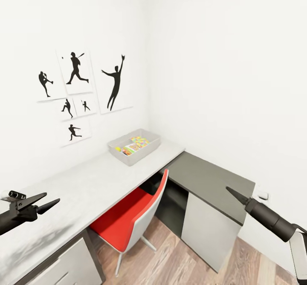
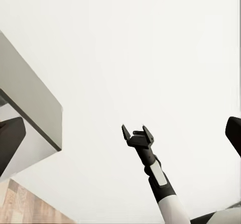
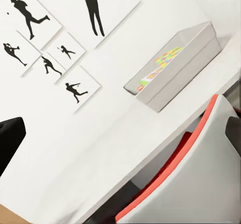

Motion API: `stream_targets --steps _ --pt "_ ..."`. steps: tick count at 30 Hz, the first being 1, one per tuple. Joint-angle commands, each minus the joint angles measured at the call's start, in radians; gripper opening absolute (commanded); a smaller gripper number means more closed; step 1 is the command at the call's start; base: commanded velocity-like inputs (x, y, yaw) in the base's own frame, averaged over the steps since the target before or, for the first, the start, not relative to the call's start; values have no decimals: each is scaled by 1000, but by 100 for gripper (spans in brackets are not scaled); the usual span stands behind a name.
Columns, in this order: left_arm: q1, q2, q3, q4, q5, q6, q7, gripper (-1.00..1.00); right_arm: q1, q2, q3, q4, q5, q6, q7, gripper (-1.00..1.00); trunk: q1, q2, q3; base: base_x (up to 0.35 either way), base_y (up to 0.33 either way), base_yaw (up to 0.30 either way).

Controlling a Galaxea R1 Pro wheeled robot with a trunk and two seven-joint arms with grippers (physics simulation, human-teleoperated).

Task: Put all the toys in the child's room - the three board games (two on the bed and one on the table), the two jigsaw puzzles on the table, and the tennis ball on the table - inside the toy box on the table in the child's room.

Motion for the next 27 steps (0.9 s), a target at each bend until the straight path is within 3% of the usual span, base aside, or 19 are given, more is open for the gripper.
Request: stream_targets --steps 1,27 --pt "-2 1 -6 1 9 10 -3 100 -1 0 -1 0 -3 7 1 100 0 -2 -1 -182 192 -220" --pt "-2 -1 -6 -1 9 8 -3 100 -1 -3 -4 5 -12 8 3 100 0 -2 30 -182 135 -220"
